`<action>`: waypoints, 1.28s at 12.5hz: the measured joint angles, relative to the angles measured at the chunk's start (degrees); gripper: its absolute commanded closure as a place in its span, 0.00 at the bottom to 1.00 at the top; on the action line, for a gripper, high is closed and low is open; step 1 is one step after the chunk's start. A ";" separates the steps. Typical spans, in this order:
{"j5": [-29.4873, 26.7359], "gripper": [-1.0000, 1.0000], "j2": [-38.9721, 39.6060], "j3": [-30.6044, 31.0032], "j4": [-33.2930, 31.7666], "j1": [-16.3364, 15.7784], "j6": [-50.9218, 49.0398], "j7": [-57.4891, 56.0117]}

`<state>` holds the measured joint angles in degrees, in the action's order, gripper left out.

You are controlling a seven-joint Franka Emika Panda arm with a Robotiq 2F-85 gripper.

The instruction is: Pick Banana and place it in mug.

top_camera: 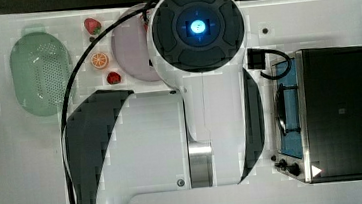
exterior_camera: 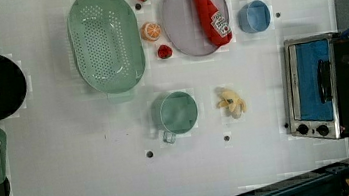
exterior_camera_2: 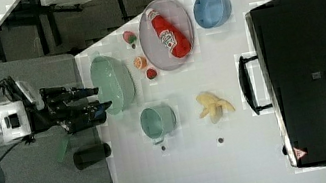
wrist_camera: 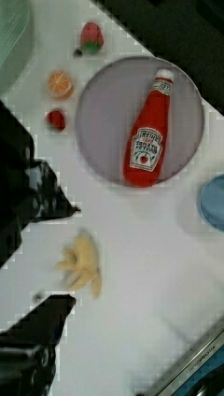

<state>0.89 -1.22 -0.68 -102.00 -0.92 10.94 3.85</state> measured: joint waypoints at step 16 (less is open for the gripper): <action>-1.22 0.00 -7.01 -2.21 -34.97 -0.51 19.64 -16.79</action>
<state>-0.33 -8.23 -2.89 -136.97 -1.43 30.58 -12.95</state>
